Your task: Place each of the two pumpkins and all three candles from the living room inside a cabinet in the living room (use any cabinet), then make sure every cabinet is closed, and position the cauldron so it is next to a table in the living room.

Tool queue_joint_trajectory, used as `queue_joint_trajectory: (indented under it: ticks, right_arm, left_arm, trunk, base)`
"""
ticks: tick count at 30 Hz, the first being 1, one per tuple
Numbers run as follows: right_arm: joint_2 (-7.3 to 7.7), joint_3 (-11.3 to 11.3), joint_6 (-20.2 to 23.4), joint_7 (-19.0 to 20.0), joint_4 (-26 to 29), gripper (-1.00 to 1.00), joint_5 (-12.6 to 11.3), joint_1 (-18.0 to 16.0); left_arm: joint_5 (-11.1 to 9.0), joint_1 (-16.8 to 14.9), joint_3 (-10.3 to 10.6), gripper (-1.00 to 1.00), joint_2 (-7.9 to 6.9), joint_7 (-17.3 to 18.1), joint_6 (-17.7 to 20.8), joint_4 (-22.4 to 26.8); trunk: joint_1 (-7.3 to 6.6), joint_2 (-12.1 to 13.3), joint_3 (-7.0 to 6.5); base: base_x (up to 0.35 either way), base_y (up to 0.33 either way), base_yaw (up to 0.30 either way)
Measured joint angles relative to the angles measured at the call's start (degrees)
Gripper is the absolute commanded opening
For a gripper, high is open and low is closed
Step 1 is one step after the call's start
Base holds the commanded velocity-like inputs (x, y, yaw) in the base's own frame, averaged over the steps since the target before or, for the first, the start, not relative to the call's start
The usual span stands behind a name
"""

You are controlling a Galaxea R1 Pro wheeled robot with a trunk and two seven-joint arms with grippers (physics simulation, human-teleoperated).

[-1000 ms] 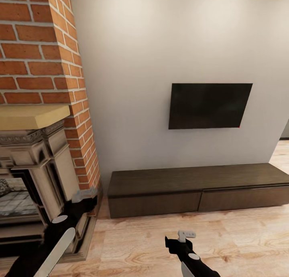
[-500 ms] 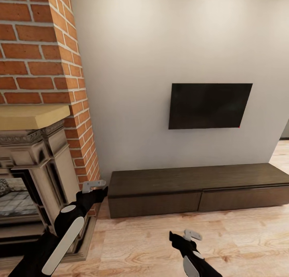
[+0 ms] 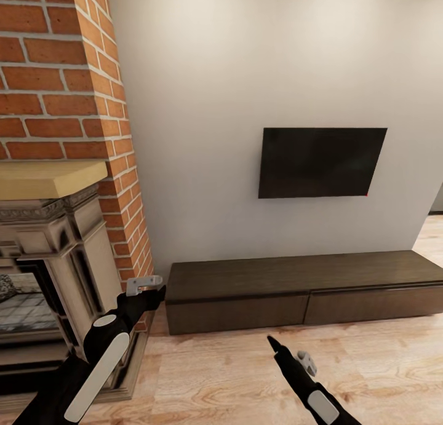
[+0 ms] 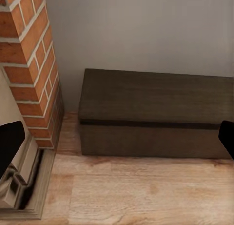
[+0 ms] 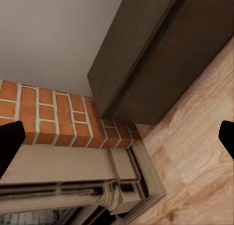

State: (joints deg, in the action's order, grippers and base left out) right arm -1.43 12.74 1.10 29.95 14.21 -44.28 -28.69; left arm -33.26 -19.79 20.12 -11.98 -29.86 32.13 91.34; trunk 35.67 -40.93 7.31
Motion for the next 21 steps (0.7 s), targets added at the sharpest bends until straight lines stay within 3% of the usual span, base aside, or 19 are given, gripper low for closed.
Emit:
queue_joint_trajectory:
  ticks: [17,21]
  right_arm:
    - [0.25,1.0,0.2,0.7,0.3,1.0,-0.8,0.1]
    - [0.26,1.1,0.1,1.1,0.5,1.0,-0.8,0.1]
  left_arm:
    - [0.1,0.0,0.0,1.0,-0.02,0.9,0.0,0.0]
    - [0.1,0.0,0.0,1.0,-0.05,1.3,0.0,0.0]
  trunk:
    - [0.0,0.0,0.0]
    - [0.0,0.0,0.0]
  base:
    - [0.0,0.002,0.0]
    - [0.001,0.139,0.0]
